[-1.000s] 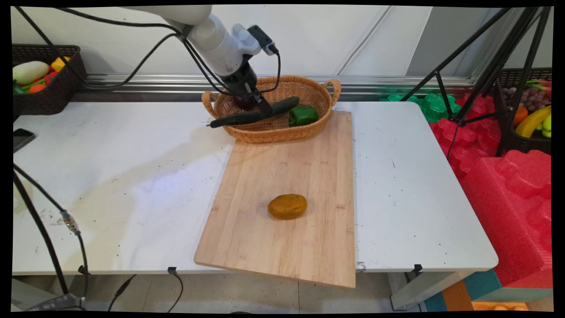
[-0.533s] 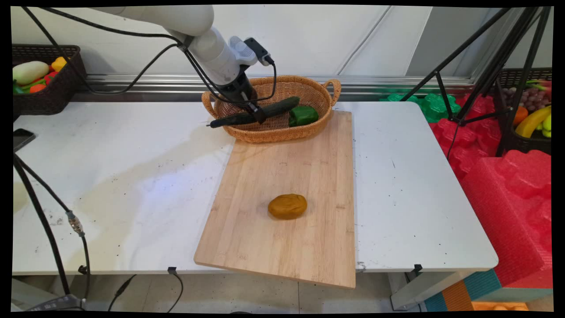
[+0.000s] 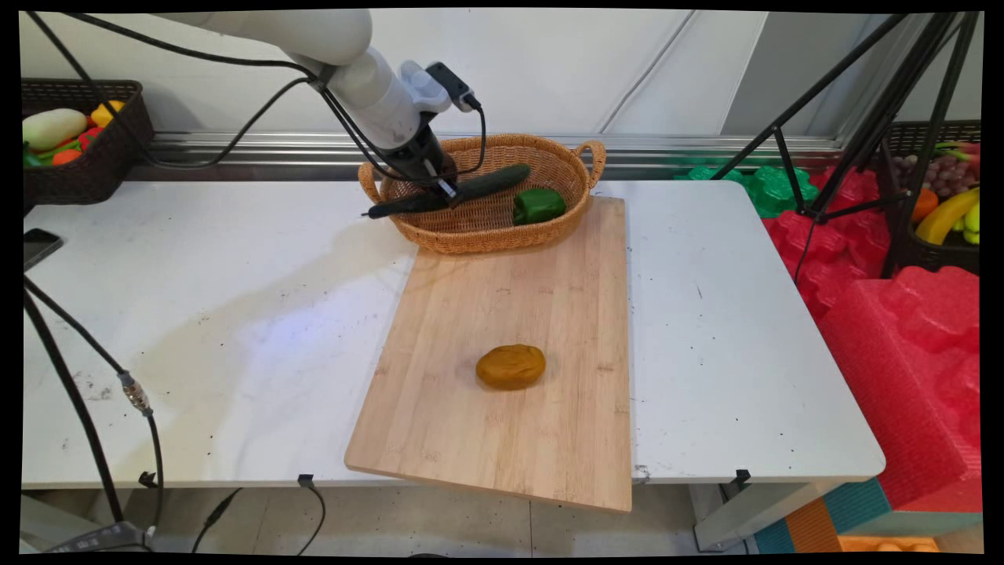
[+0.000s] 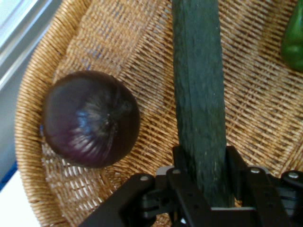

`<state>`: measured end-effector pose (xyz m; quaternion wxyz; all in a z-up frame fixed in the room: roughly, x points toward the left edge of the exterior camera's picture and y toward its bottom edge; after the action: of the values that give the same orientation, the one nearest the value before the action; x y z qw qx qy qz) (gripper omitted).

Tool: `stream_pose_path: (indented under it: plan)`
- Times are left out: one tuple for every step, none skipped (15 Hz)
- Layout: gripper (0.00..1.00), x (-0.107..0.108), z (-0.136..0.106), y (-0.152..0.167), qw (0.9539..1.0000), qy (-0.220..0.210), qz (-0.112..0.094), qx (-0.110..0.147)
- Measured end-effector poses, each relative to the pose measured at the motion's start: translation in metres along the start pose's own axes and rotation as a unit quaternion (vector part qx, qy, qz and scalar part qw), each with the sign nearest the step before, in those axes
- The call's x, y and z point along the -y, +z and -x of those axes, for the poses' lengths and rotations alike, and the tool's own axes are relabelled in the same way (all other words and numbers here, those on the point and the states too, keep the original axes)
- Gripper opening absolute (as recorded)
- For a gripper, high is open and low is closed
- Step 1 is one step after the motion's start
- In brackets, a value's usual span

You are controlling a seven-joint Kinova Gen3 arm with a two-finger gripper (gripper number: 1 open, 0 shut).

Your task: Place the picked object on the cutting board

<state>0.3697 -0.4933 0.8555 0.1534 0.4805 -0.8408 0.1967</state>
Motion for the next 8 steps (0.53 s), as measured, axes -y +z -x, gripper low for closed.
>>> stream_pose_path:
  plan:
    - [0.00,0.001,0.000,-0.006,1.0000,-0.001,-0.003,-0.006]
    - [0.00,0.001,0.001,-0.015,0.9999,-0.003,-0.007,-0.014]
    - [0.00,0.001,0.001,-0.022,0.9997,-0.005,-0.010,-0.020]
    - [0.00,0.001,0.002,-0.033,0.9994,-0.007,-0.014,-0.030]
    - [0.00,0.000,0.003,-0.046,0.9990,-0.008,-0.016,-0.041]
    - [0.00,-0.002,0.004,-0.057,0.9986,-0.008,-0.017,-0.050]
    - [0.00,-0.003,0.005,-0.065,0.9982,-0.007,-0.018,-0.057]
    - [0.00,-0.007,0.006,-0.076,0.9976,-0.004,-0.017,-0.067]
